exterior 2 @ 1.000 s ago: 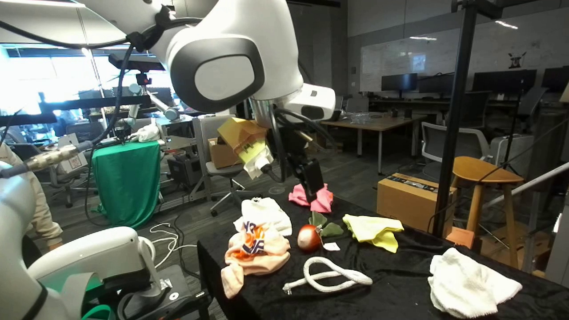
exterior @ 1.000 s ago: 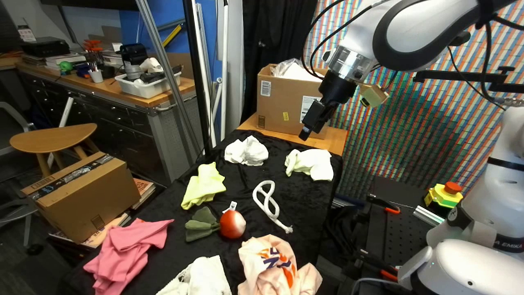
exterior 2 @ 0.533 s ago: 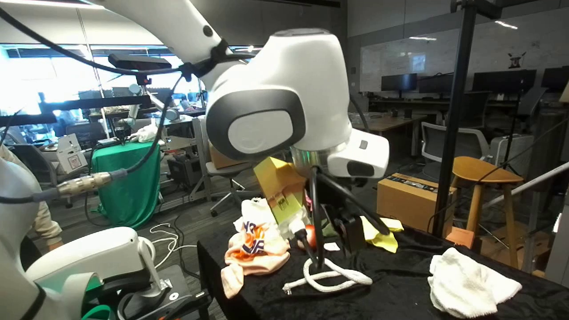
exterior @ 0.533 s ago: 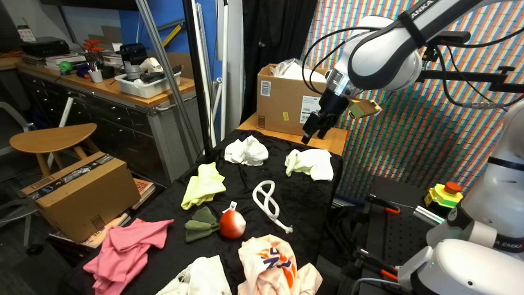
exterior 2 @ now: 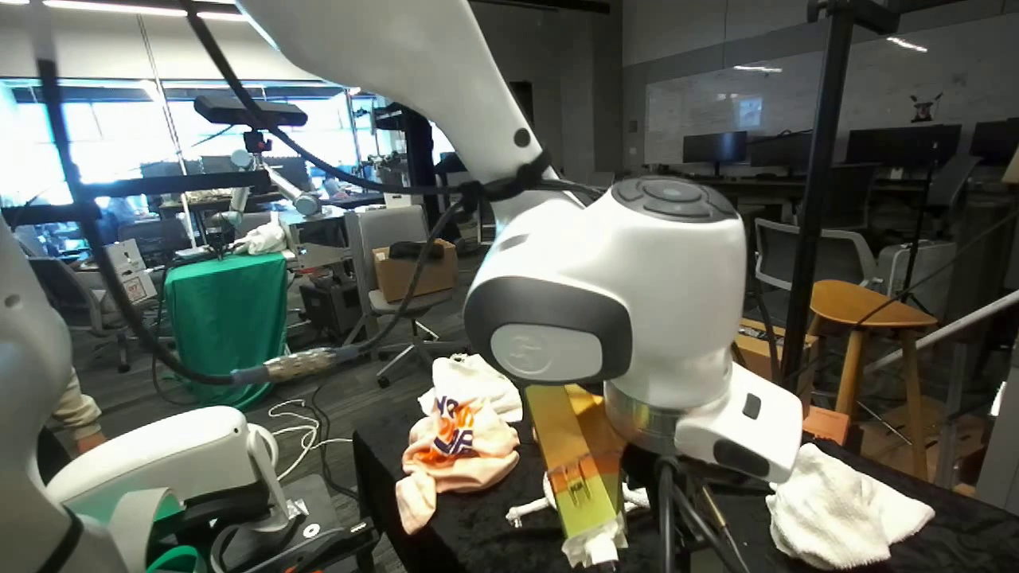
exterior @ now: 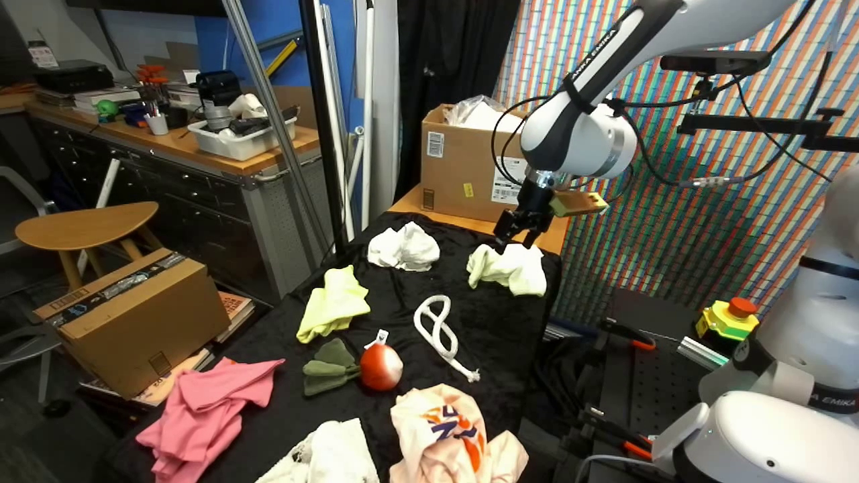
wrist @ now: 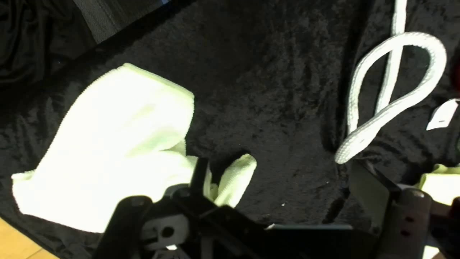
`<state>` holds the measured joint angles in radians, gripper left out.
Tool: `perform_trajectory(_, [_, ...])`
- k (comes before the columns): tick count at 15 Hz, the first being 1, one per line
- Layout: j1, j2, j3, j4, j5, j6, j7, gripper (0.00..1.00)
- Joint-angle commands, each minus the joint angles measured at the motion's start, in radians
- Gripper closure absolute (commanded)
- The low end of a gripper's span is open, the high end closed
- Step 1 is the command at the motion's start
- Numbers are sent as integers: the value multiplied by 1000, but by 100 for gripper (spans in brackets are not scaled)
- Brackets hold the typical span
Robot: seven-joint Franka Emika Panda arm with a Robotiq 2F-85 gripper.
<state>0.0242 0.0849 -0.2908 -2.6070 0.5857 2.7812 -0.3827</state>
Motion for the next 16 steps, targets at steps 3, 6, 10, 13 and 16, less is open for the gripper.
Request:
perform_trajectory(3, [-36, 263, 2, 160, 89, 64, 6, 0])
perform_trajectory(6, [-47, 357, -10, 210, 73, 65, 49, 0])
perform_trajectory(10, [-58, 441, -20, 258, 66, 58, 80, 0])
perform_trajectory(13, [-55, 492, -35, 289, 66, 69, 115, 0])
perform_trajectory(16, [-161, 505, 45, 296, -109, 137, 286, 0])
